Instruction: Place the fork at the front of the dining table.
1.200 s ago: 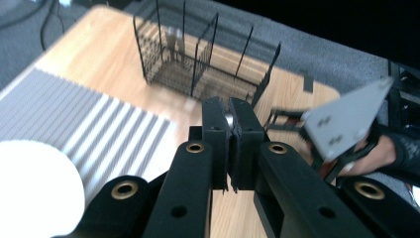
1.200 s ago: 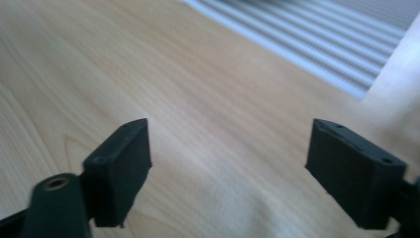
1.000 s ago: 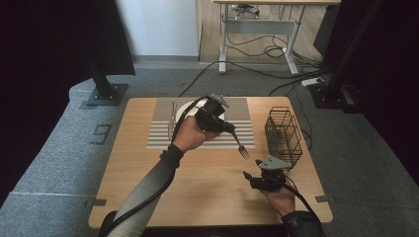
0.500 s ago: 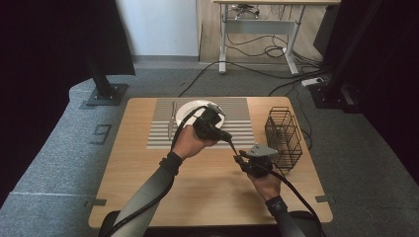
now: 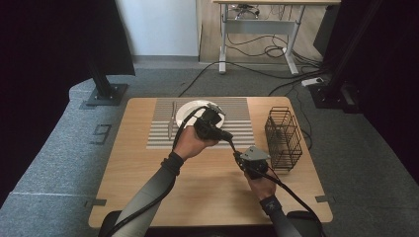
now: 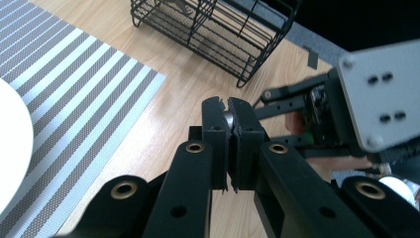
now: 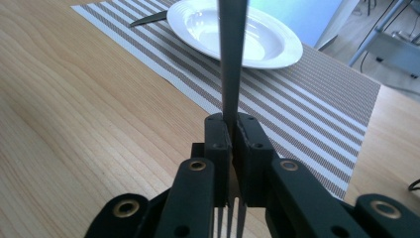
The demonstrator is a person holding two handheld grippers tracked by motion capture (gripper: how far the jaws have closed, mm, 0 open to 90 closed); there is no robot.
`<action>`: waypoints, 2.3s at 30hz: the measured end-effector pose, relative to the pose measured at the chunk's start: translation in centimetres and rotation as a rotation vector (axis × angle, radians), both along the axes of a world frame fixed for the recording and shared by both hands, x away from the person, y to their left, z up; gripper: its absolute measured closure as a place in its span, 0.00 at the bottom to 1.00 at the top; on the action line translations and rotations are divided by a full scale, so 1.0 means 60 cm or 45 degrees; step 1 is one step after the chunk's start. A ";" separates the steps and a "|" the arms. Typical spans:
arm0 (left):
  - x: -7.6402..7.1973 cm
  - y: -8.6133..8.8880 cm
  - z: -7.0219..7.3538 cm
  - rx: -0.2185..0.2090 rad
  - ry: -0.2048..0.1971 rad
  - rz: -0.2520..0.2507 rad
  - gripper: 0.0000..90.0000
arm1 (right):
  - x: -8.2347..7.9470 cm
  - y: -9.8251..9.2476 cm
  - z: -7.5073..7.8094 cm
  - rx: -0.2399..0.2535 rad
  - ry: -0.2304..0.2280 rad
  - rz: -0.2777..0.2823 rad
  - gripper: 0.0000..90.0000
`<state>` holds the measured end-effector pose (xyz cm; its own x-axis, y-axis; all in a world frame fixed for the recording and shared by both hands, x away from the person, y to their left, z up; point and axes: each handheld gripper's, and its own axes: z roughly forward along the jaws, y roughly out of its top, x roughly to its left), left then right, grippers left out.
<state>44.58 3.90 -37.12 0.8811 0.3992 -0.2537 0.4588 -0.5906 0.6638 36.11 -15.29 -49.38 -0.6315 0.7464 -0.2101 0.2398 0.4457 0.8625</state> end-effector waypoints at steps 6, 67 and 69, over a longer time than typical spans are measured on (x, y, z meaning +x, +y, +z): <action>-0.005 0.001 0.005 -0.006 -0.104 0.013 0.84 | -0.002 -0.002 0.005 0.045 0.010 0.016 0.95; -0.192 0.161 -0.295 0.227 -0.410 0.211 0.00 | 0.242 -0.011 0.007 0.087 0.350 -0.315 0.95; -0.192 0.161 -0.295 0.227 -0.408 0.207 0.00 | 0.251 -0.011 0.004 0.076 0.351 -0.317 0.95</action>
